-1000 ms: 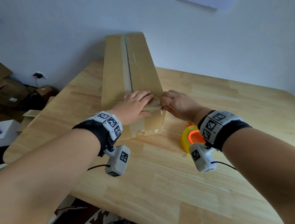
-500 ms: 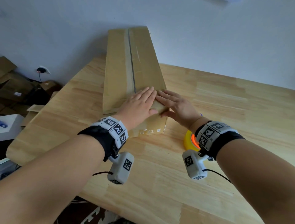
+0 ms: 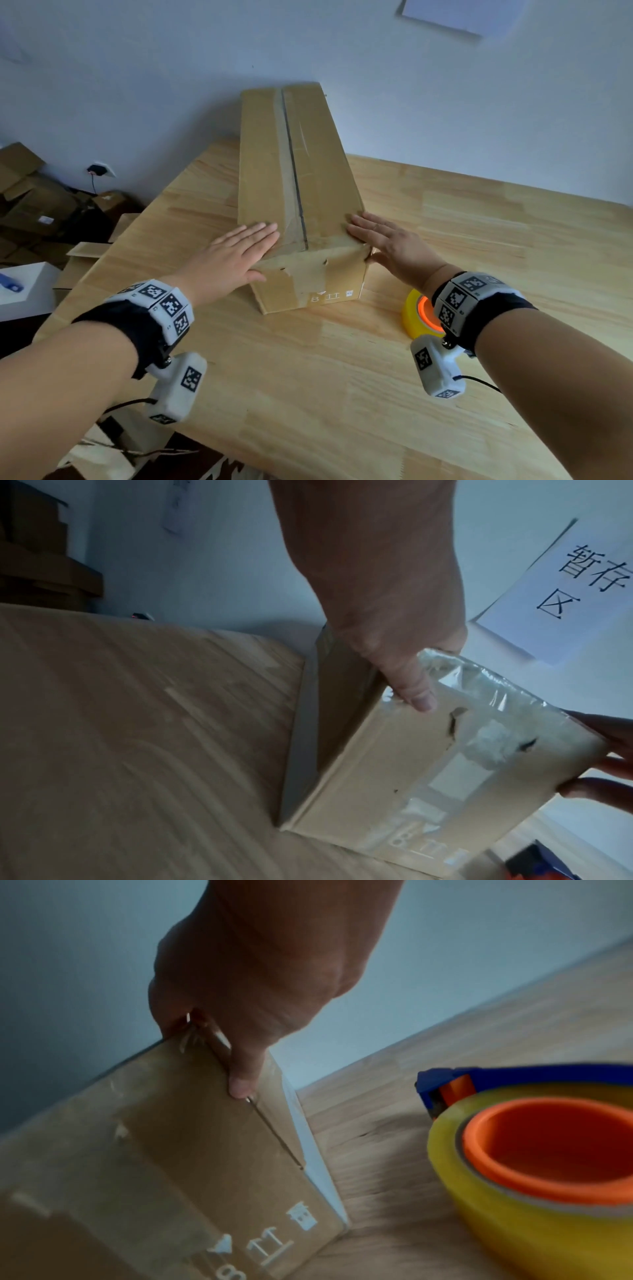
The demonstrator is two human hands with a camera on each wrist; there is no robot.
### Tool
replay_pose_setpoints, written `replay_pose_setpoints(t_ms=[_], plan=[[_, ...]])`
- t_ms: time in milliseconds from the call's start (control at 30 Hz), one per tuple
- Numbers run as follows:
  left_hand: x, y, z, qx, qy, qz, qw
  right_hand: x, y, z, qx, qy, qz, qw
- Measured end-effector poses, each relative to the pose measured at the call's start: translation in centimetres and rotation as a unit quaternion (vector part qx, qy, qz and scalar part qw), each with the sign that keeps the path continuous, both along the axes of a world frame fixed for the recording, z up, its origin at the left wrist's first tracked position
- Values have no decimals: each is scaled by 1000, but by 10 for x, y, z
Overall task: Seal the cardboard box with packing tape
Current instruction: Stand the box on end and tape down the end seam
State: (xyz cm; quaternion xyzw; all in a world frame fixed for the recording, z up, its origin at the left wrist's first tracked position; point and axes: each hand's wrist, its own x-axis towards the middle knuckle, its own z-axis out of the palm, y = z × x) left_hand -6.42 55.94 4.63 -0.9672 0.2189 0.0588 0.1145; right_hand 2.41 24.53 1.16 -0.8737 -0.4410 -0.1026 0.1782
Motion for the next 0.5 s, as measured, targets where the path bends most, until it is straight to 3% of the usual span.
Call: replay_pose_setpoints(t_ms=[100, 167, 300, 433, 500], plan=[[7, 4, 2, -2, -2, -29, 1000, -4, 0, 7, 13, 7, -16, 1000], [11, -3, 6, 15, 39, -50, 998, -7, -2, 8, 18, 6, -42, 999], [7, -27, 12, 46, 71, -86, 993, -19, -11, 15, 58, 45, -183, 980], [2, -77, 7, 2, 45, -112, 993, -35, 0, 25, 91, 183, -306, 930], [2, -105, 4, -27, 49, -114, 992, -39, 9, 32, 142, 266, -388, 871]])
